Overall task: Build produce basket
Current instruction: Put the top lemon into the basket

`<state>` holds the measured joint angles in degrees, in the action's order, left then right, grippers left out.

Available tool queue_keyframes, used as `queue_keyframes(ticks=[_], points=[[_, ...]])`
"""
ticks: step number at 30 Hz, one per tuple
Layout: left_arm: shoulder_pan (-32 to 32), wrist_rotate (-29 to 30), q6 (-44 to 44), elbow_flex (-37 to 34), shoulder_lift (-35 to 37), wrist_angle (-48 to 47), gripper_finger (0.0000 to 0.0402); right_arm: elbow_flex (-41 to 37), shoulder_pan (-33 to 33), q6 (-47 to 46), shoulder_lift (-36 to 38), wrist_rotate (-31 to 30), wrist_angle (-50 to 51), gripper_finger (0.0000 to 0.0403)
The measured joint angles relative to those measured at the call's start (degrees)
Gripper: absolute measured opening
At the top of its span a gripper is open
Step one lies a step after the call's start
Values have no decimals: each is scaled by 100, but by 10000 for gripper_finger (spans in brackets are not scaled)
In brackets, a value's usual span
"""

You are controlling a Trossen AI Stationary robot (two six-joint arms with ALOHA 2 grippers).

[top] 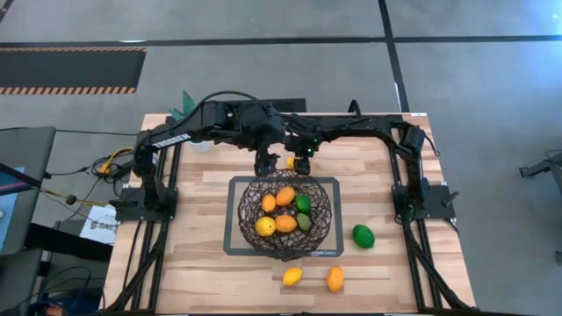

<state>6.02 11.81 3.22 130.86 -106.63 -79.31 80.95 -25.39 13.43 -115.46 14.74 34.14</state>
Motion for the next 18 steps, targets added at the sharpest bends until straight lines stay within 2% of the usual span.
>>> queue_keyframes(ticks=[6, 11, 15, 18], points=[[-175, 304, -177, 401, 1, -187, 311, 0, 36, -4, -2, 31, 32, 166], [-289, 657, -283, 400, 50, -293, 311, 2, 42, 15, 3, 29, 100, 76], [-360, 709, -352, 403, 81, -282, 311, 83, 44, 15, 29, 16, 268, 65], [-433, 736, -352, 403, 89, -280, 311, 436, 6, 18, 70, 3, 864, 65]])
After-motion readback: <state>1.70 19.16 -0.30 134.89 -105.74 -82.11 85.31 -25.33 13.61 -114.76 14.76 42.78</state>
